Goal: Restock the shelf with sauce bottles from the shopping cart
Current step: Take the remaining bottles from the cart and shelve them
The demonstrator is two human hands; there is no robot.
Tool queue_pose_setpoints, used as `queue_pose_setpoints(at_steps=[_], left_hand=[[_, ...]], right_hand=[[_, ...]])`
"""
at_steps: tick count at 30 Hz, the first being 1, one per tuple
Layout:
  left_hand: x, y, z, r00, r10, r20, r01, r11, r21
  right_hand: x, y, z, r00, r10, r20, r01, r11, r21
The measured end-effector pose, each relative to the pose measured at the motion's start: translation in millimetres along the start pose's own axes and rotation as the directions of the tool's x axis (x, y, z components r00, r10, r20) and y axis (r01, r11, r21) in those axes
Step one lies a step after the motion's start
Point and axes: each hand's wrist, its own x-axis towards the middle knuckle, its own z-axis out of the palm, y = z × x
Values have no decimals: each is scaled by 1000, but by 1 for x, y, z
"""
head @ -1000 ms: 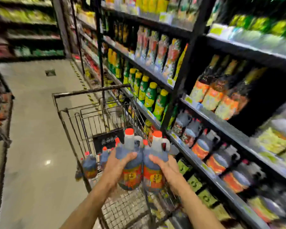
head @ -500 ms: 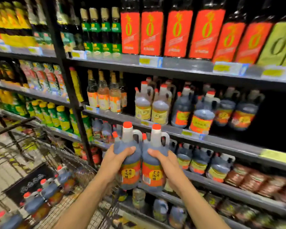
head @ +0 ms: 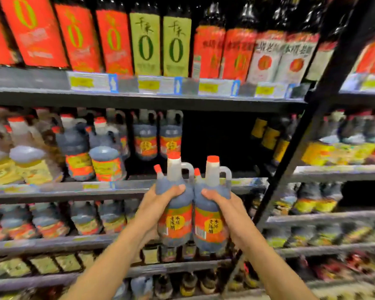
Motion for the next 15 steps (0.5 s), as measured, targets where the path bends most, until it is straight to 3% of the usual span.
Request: queue_pose_setpoints(at_steps=[9, 15], left_hand=[[69, 42, 93, 978, -77, 195, 52, 990, 132], [107, 67, 112, 975, -50, 216, 20, 990, 138]], right_hand=[[54, -49, -87, 985, 128, -119, -132, 991, -26], [97, -70, -102, 989, 82, -121, -86, 996, -28]])
